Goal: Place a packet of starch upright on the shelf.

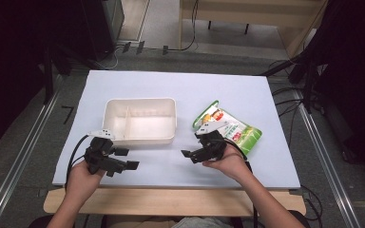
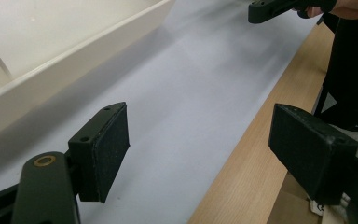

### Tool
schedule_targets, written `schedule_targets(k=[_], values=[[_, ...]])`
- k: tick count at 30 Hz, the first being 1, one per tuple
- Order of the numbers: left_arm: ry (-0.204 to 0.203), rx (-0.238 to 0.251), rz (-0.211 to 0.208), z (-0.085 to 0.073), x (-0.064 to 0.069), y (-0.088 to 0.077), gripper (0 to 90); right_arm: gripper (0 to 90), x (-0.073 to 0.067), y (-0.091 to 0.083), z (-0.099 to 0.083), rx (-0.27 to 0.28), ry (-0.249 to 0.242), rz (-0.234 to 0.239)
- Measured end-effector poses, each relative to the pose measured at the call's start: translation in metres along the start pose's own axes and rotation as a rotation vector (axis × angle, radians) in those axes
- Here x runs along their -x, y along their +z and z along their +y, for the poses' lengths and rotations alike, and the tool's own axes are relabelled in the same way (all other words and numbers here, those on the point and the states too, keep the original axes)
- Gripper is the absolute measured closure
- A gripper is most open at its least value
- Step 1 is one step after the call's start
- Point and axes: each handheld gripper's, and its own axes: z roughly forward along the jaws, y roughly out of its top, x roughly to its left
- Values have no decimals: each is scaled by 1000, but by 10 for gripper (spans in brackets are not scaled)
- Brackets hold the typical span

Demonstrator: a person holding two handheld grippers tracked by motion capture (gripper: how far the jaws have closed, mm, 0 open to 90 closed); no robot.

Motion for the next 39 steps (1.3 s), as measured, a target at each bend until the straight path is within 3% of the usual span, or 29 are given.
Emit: schedule_targets(k=[15, 20, 39], values=[[3, 6, 2, 0, 0, -1, 212, 197, 6, -2, -2, -8, 41, 19], [7, 30, 3, 0, 1, -5, 212, 217, 6, -2, -2, -8, 34, 17], [11, 30, 6, 0, 2, -5, 212, 240, 8, -3, -4, -24, 30, 1]])
